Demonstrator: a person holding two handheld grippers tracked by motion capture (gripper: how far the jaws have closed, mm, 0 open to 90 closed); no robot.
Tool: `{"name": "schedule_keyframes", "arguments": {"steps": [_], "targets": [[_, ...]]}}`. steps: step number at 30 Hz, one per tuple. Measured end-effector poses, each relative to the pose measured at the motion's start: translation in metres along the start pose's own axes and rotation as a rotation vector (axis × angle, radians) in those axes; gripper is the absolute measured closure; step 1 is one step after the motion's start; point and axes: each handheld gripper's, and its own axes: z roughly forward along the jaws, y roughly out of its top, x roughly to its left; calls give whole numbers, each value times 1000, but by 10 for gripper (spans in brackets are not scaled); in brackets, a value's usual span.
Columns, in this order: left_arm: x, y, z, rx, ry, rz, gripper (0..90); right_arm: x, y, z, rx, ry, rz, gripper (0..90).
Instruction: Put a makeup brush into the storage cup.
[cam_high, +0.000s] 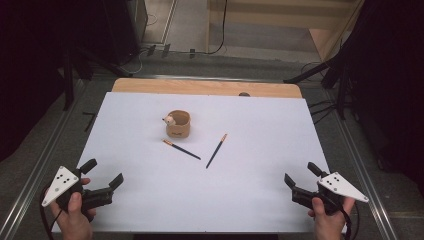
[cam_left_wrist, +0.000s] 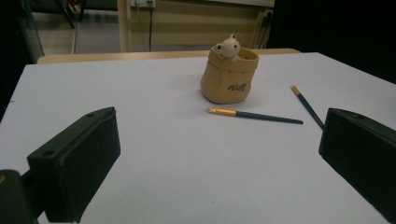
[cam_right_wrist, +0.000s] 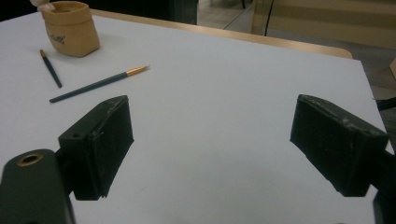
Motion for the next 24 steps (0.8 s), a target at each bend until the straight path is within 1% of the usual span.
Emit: {"name": "schedule_keyframes", "arguments": {"steps": [2,3,6,8,13,15,16,19,24], "targets": [[0,0,0,-2,1,-5,0,-1,0,0,-5,-1,4,138],[0,1,1,-1,2,-4,0,-2,0,-1,-5,4,17,138],[0,2,2,-12,4,-8,0,-1,0,1,-2,5,13,139],[-1,3,3,-8,4,-4,0,-1,0,4,1,13,14,139],[-4,2,3,3,2,36,0,1,7,5,-9,36,11,140],[-3,1,3,3,0,30,0,3,10,7,-7,42,5,140],[-2,-1,3,6,2,24,0,5,14,9,3,49,1,140],[-1,-1,2,6,2,12,0,8,18,11,3,56,-5,140],[-3,-1,0,0,3,17,0,18,28,17,12,85,-30,141]]}}
